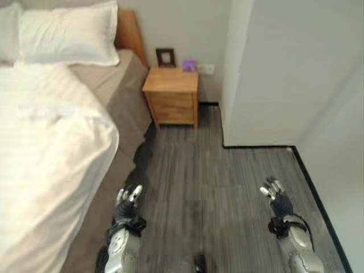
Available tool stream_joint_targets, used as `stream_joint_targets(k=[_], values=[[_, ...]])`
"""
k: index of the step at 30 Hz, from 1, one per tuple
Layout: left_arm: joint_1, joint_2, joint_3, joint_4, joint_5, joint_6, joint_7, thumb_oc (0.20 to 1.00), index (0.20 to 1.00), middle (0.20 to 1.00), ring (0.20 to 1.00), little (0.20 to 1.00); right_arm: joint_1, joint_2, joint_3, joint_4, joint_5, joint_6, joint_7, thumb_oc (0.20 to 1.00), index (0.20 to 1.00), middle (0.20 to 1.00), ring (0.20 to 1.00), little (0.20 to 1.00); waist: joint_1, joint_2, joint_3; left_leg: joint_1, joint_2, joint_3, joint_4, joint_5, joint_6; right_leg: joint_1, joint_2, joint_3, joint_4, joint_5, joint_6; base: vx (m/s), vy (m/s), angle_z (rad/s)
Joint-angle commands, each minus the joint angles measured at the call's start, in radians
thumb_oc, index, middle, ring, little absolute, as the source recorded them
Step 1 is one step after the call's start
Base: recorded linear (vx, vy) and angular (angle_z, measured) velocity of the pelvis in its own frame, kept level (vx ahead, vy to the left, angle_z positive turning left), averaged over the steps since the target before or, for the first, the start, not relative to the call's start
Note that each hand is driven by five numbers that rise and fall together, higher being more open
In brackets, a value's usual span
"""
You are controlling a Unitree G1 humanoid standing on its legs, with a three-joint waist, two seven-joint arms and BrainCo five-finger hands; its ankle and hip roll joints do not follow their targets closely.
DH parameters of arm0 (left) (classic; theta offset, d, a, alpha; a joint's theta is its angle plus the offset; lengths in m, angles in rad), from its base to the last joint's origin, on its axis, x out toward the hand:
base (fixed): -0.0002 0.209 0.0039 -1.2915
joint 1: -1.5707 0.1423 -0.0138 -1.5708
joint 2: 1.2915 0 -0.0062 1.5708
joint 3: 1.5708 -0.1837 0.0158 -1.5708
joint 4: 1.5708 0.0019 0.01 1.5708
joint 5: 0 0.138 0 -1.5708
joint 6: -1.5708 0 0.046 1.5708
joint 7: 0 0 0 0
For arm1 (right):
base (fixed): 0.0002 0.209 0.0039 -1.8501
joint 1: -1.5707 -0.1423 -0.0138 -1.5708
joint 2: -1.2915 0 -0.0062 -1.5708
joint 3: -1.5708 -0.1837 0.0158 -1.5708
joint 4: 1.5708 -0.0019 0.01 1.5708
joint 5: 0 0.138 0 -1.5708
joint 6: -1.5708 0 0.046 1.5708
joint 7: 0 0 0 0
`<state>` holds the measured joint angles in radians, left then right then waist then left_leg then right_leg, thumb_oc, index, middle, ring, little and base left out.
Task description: Making the bed.
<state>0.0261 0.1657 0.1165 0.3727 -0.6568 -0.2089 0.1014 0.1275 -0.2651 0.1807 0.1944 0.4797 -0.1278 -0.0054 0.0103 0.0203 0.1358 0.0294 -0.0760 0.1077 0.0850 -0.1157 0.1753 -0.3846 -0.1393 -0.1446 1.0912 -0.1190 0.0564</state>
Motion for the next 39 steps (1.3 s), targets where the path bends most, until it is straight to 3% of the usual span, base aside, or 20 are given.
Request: stream_joint_targets(k=[1, 2, 3, 4, 5, 6, 7, 9, 11, 12, 13, 14, 15, 16, 19, 21, 23, 24, 38, 39], values=[[0.03, 0.102, 0.017, -0.069, -0.031, -0.049, -0.033, 1.0, 1.0, 1.0, 1.0, 1.0, -0.046, 0.009, -0.068, -0.015, 0.039, -0.038, 0.042, 1.0, 1.0, 1.0, 1.0, 1.0, -0.013, -0.043, 0.013, 0.107, 0.039, -0.102, -0.046, 0.083, -0.103, 0.087, -0.019, 0.084, -0.544, 0.315, 0.091, 0.71, -0.129, 0.85], [0.03, 0.102, 0.017, -0.069, -0.032, -0.05, -0.034, 1.0, 1.0, 1.0, 1.0, 1.0, -0.045, 0.008, -0.068, -0.014, 0.04, -0.038, 0.043, 1.0, 1.0, 1.0, 1.0, 1.0, -0.017, -0.041, 0.016, 0.112, 0.042, -0.107, -0.045, 0.08, -0.103, 0.096, -0.019, 0.078, -0.546, 0.312, 0.092, 0.54, -0.15, 1.33], [0.027, 0.099, 0.008, -0.066, -0.039, -0.054, -0.043, 1.0, 1.0, 1.0, 1.0, 1.0, -0.042, 0.003, -0.07, -0.014, 0.052, -0.042, 0.055, 1.0, 1.0, 1.0, 1.0, 1.0, -0.037, -0.054, 0.015, 0.145, 0.033, -0.153, -0.036, 0.052, -0.119, 0.097, -0.008, 0.12, -0.732, 0.327, 0.098, 0.66, -0.211, 1.44], [0.021, 0.096, -0.002, -0.06, -0.036, -0.061, -0.047, 1.0, 1.0, 1.0, 1.0, 1.0, -0.032, -0.005, -0.063, -0.025, 0.054, -0.043, 0.077, 1.0, 1.0, 1.0, 1.0, 1.0, -0.062, -0.064, 0.007, 0.185, 0.032, -0.213, -0.035, 0.028, -0.139, 0.114, 0.025, 0.208, -0.917, 0.327, 0.122, 0.88, -0.294, 1.43], [0.014, 0.099, -0.007, -0.061, -0.033, -0.073, -0.048, 1.0, 1.0, 1.0, 1.0, 1.0, -0.023, -0.015, -0.061, -0.044, 0.062, -0.04, 0.097, 1.0, 1.0, 1.0, 1.0, 1.0, -0.077, -0.072, 0.005, 0.201, 0.042, -0.264, -0.028, 0.026, -0.155, 0.122, 0.051, 0.318, -0.976, 0.322, 0.151, 0.84, -0.31, 1.47], [-0.002, 0.106, -0.02, -0.057, -0.033, -0.076, -0.054, 1.0, 1.0, 1.0, 1.0, 1.0, 0.0, -0.036, -0.064, -0.064, 0.076, -0.038, 0.13, 1.0, 1.0, 1.0, 1.0, 1.0, -0.107, -0.083, -0.001, 0.201, 0.052, -0.346, 0.0, 0.019, -0.164, 0.131, 0.103, 0.514, -1.01, 0.314, 0.18, 0.72, -0.313, 1.83], [-0.013, 0.107, -0.04, -0.048, -0.035, -0.078, -0.069, 1.0, 1.0, 1.0, 1.0, 1.0, 0.021, -0.055, -0.058, -0.071, 0.09, -0.031, 0.153, 1.0, 1.0, 1.0, 1.0, 1.0, -0.114, -0.096, -0.008, 0.203, 0.055, -0.401, 0.021, -0.001, -0.168, 0.143, 0.131, 0.614, -1.007, 0.292, 0.194, 0.66, -0.377, 2.5], [-0.053, 0.111, -0.089, -0.052, -0.006, -0.082, -0.08, 1.0, 1.0, 1.0, 1.0, 1.0, 0.052, -0.091, -0.067, -0.113, 0.094, -0.033, 0.188, 1.0, 1.0, 1.0, 1.0, 1.0, -0.098, -0.123, -0.043, 0.173, 0.084, -0.485, 0.08, 0.008, -0.197, 0.199, 0.079, 0.559, -1.0, 0.218, 0.17, 0.52, -0.434, 3.31], [-0.04, 0.116, -0.122, -0.042, -0.002, -0.053, -0.122, 1.0, 1.0, 1.0, 1.0, 1.0, 0.066, -0.116, -0.05, -0.091, 0.188, -0.003, 0.226, 1.0, 1.0, 1.0, 1.0, 1.0, -0.102, -0.143, -0.027, 0.094, 0.119, -0.485, 0.242, 0.057, -0.207, 0.235, 0.065, 0.538, -0.975, 0.214, 0.157, 0.34, -0.497, 2.79], [-0.046, 0.116, -0.127, -0.038, -0.012, -0.046, -0.118, 1.0, 1.0, 1.0, 1.0, 1.0, 0.066, -0.143, -0.046, -0.112, 0.186, -0.019, 0.228, 1.0, 1.0, 1.0, 1.0, 1.0, -0.113, -0.165, -0.015, -0.018, 0.149, -0.411, 0.415, 0.103, -0.178, 0.251, 0.043, 0.497, -0.985, 0.225, 0.134, 0.18, -0.692, 2.9], [-0.074, 0.087, -0.152, -0.033, -0.059, -0.044, -0.113, 1.0, 1.0, 1.0, 1.0, 1.0, 0.075, -0.163, -0.043, -0.105, 0.177, -0.013, 0.212, 1.0, 1.0, 1.0, 1.0, 1.0, -0.124, -0.184, 0.011, -0.122, 0.176, -0.222, 0.514, 0.073, -0.154, 0.305, 0.035, 0.402, -1.032, 0.221, 0.098, 0.08, -0.646, 2.91], [-0.082, 0.079, -0.16, -0.027, -0.082, -0.035, -0.133, 1.0, 1.0, 1.0, 1.0, 1.0, 0.076, -0.176, -0.048, -0.111, 0.166, -0.007, 0.222, 1.0, 1.0, 1.0, 1.0, 1.0, -0.131, -0.18, 0.014, -0.139, 0.177, -0.123, 0.447, 0.068, -0.173, 0.325, 0.029, 0.338, -1.051, 0.216, 0.089, 0.08, -0.549, 2.91], [-0.082, 0.079, -0.165, -0.012, -0.075, -0.028, -0.143, 1.0, 1.0, 1.0, 1.0, 1.0, 0.086, -0.172, -0.058, -0.111, 0.169, 0.0, 0.225, 1.0, 1.0, 1.0, 1.0, 1.0, -0.128, -0.182, 0.009, -0.141, 0.159, -0.067, 0.408, 0.066, -0.185, 0.333, 0.025, 0.306, -1.065, 0.217, 0.084, 0.04, -0.205, 2.06], [-0.082, 0.079, -0.165, -0.012, -0.075, -0.028, -0.143, 1.0, 1.0, 1.0, 1.0, 1.0, 0.087, -0.172, -0.058, -0.112, 0.169, 0.0, 0.225, 1.0, 1.0, 1.0, 1.0, 1.0, -0.129, -0.182, 0.01, -0.138, 0.158, -0.068, 0.407, 0.065, -0.184, 0.337, 0.025, 0.305, -1.066, 0.216, 0.084, 0.06, -0.188, 2.08], [-0.059, 0.085, -0.165, 0.041, -0.069, -0.028, -0.155, 1.0, 1.0, 1.0, 1.0, 1.0, 0.118, -0.146, -0.057, -0.105, 0.187, -0.007, 0.244, 1.0, 1.0, 1.0, 1.0, 1.0, -0.133, -0.161, -0.014, -0.09, 0.122, 0.125, 0.145, 0.054, -0.169, 0.369, 0.029, 0.196, -1.11, 0.197, 0.074, 0.06, -0.172, 1.24], [-0.041, 0.085, -0.172, 0.047, -0.078, -0.034, -0.169, 1.0, 1.0, 1.0, 1.0, 1.0, 0.118, -0.137, -0.046, -0.088, 0.137, -0.012, 0.24, 1.0, 1.0, 1.0, 1.0, 1.0, -0.129, -0.139, -0.027, -0.023, 0.096, 0.116, -0.007, 0.061, -0.166, 0.385, 0.05, 0.132, -1.121, 0.178, 0.079, 0.06, -0.098, 0.68], [-0.028, 0.081, -0.159, 0.082, -0.053, -0.029, -0.161, 1.0, 1.0, 1.0, 1.0, 1.0, 0.109, -0.126, -0.035, -0.088, 0.105, -0.006, 0.221, 1.0, 1.0, 1.0, 1.0, 1.0, -0.135, -0.129, -0.046, -0.001, 0.064, 0.049, -0.066, 0.078, -0.17, 0.394, 0.058, 0.108, -1.148, 0.185, 0.078, 0.06, -0.027, 0.37], [-0.01, 0.079, -0.14, 0.081, -0.067, -0.027, -0.16, 1.0, 1.0, 1.0, 1.0, 1.0, 0.101, -0.094, -0.025, -0.097, 0.141, -0.01, 0.225, 1.0, 1.0, 1.0, 1.0, 1.0, -0.138, -0.12, -0.062, 0.019, 0.067, 0.054, -0.12, 0.09, -0.175, 0.399, 0.06, 0.096, -1.161, 0.19, 0.082, 0.06, -0.017, -0.05], [0.076, 0.076, -0.084, 0.073, -0.065, -0.018, -0.164, 1.0, 1.0, 1.0, 1.0, 1.0, 0.104, -0.09, 0.009, -0.087, 0.067, 0.014, 0.241, 1.0, 1.0, 1.0, 1.0, 1.0, -0.099, -0.101, -0.052, 0.074, 0.063, 0.036, -0.163, 0.104, -0.175, 0.423, 0.067, 0.099, -1.163, 0.19, 0.076, 0.03, 0.032, -0.07], [0.067, 0.072, -0.09, 0.072, -0.071, -0.021, -0.161, 1.0, 1.0, 1.0, 1.0, 1.0, 0.093, -0.09, 0.011, -0.081, 0.064, 0.011, 0.238, 1.0, 1.0, 1.0, 1.0, 1.0, -0.096, -0.098, -0.039, 0.066, 0.063, 0.04, -0.157, 0.103, -0.172, 0.401, 0.059, 0.089, -1.114, 0.181, 0.08, -0.03, 0.03, -0.17]])
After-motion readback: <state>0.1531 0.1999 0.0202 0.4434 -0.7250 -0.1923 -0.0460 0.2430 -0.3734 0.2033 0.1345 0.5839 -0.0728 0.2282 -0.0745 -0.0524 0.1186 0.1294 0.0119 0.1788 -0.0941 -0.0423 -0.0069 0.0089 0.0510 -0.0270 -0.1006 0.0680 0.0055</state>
